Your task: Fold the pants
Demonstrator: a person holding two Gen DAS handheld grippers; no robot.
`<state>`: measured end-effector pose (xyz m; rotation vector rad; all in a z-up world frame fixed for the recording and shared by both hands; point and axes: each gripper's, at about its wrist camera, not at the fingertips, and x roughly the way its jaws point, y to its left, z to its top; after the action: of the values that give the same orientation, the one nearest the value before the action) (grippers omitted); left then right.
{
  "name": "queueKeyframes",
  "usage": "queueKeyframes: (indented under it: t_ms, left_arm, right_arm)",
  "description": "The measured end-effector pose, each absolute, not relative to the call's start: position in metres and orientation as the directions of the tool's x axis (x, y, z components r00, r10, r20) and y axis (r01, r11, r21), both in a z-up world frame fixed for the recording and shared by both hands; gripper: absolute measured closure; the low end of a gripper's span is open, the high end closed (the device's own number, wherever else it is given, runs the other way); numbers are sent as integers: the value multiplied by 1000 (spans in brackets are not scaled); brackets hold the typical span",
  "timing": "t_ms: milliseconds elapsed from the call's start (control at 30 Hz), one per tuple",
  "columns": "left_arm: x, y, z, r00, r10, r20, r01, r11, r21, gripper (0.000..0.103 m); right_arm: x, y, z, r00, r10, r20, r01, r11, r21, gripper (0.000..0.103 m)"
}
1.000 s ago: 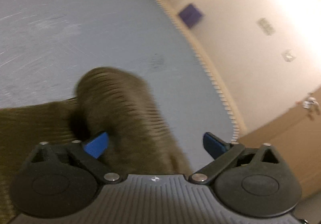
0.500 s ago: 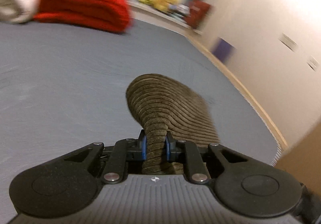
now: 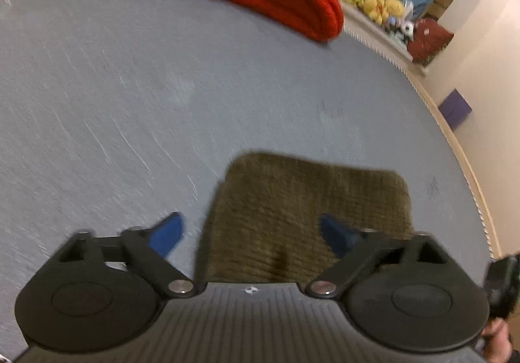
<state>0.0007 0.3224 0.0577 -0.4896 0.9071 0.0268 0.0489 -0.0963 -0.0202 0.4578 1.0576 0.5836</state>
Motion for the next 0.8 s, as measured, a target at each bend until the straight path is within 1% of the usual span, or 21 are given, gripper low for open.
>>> queueKeyframes:
  t_ms: [133, 200, 233, 267, 300, 333, 367, 400, 433, 467, 533, 633, 700, 800]
  left_arm:
    - [26, 319, 10, 509, -287, -811, -241, 857, -455, 2]
    - [35, 317, -13, 462, -343, -818, -256, 832, -493, 2]
    - [38, 315, -21, 443, -358, -822, -264, 824, -501, 2]
    - [41, 312, -29, 435, -368, -822, -266, 820, -507, 2]
    - [42, 310, -30, 443, -363, -820, -253, 827, -503, 3]
    - [43, 306, -29, 449, -365, -816, -229, 835, -500, 10]
    - [43, 302, -25, 459, -367, -809, -211, 840, -500, 17]
    - [43, 300, -22, 475, -358, -804, -206, 843, -497, 21]
    - [42, 297, -19, 488, -351, -799, -201, 846, -494, 30]
    - [43, 291, -14, 506, -357, -785, -175, 849, -499, 39]
    - [46, 277, -3, 536, -389, -749, -119, 844, -523, 45]
    - [60, 248, 16, 587, -436, -683, -19, 835, -550, 48]
    - [75, 228, 28, 621, -464, -631, 39, 823, -567, 48]
    - [100, 198, 38, 657, -484, -578, 103, 817, -567, 48]
  right_arm:
    - [77, -88, -46, 303, 711, -634, -145, 692, 707, 11]
    - [79, -87, -53, 282, 729, -623, -125, 672, 730, 14]
    - [81, -86, -53, 281, 730, -623, -128, 672, 729, 21]
    - [82, -90, -52, 288, 723, -629, -136, 681, 720, 33]
    - [80, -89, -48, 296, 716, -633, -147, 689, 710, 38]
    - [80, -87, -45, 303, 714, -631, -156, 691, 706, 50]
    - [79, -89, -41, 313, 719, -620, -168, 685, 709, 58]
    - [78, -90, -31, 323, 726, -608, -180, 677, 713, 61]
    - [77, -94, -24, 334, 732, -594, -197, 670, 716, 64]
    - [76, -98, -15, 344, 739, -579, -218, 662, 717, 65]
    - [73, -103, 6, 394, 730, -559, -283, 675, 682, 65]
    - [80, -124, 44, 492, 692, -528, -366, 715, 596, 65]
    - [94, -146, 66, 533, 672, -514, -381, 733, 563, 65]
    - [121, -176, 88, 573, 648, -501, -387, 753, 532, 65]
